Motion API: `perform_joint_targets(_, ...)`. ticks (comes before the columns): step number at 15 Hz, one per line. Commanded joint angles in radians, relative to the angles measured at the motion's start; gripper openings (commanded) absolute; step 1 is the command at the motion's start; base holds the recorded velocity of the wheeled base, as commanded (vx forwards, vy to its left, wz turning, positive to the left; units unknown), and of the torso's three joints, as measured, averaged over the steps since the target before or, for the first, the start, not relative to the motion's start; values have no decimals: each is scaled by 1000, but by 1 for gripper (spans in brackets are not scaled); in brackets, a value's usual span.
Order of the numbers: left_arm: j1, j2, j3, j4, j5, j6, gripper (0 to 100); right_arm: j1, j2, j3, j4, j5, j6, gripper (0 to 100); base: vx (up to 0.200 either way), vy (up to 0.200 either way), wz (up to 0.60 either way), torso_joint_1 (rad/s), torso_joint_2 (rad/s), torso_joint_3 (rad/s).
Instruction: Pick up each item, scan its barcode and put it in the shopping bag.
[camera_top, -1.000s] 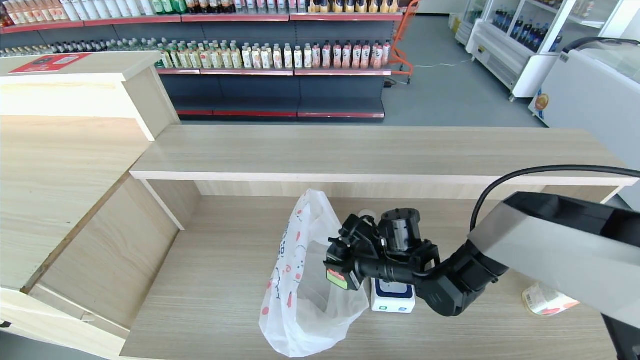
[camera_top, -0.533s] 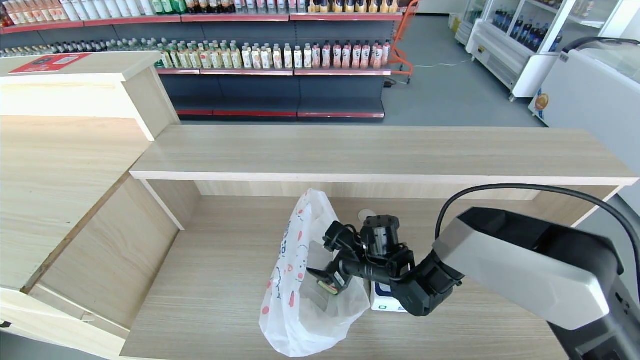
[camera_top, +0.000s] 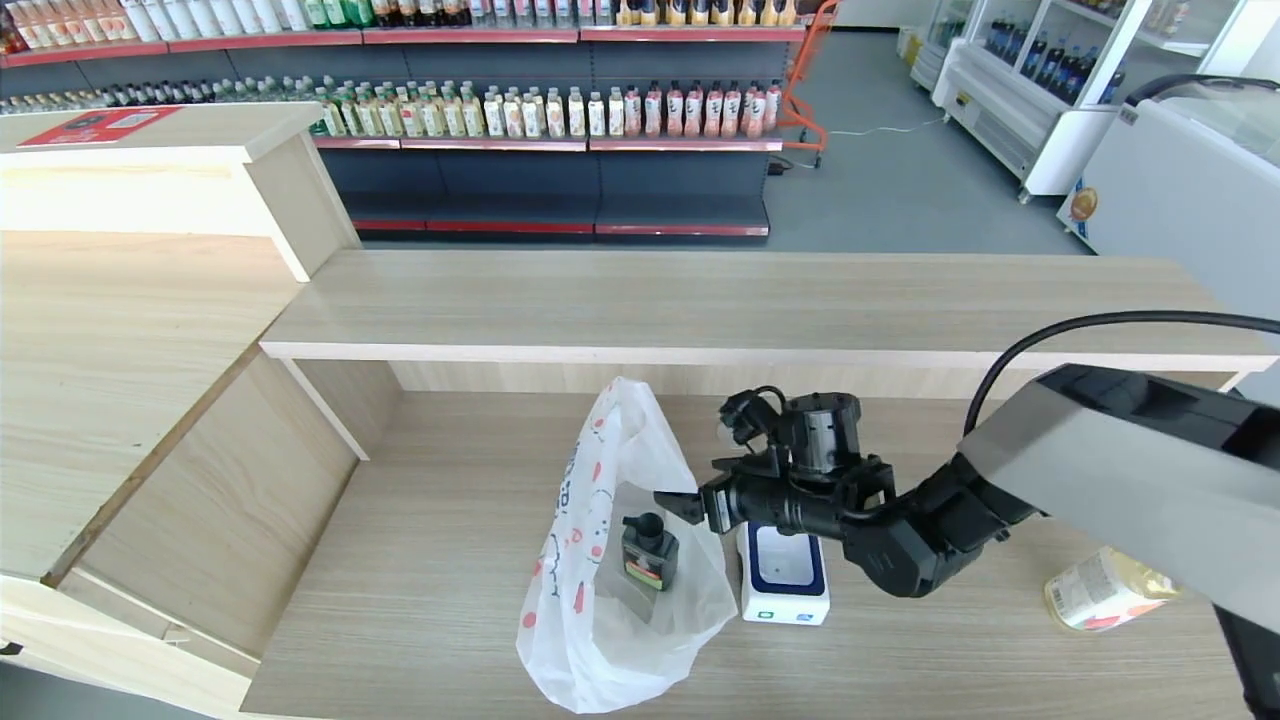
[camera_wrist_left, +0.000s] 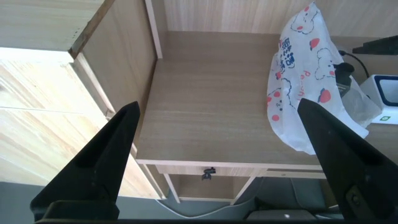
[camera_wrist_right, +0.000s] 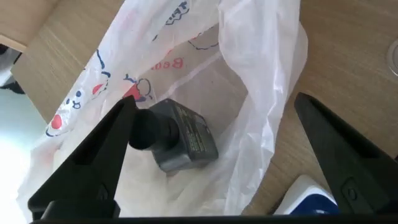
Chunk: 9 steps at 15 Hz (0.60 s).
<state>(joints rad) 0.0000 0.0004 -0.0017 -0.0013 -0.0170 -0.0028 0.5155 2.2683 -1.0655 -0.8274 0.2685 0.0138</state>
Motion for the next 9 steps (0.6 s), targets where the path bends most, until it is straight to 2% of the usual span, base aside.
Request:
perform_joint_targets(1,0,0,0,0,0,0,100,-84,-196,76,48,0,103,100,0,0,0,0,0,0)
perform_joint_targets(4,0,0,0,0,0,0,100,-192,-455,286,67,0,115,100,0,0,0,0,0,0)
perform_joint_targets(7,0,0,0,0,0,0,100,-312,-823,440,278,-2,100,100,0,0,0,0,0,0)
perform_joint_targets(9,0,0,0,0,0,0,100,-354,-998,483,413,-3,92,100,0,0,0,0,0,0)
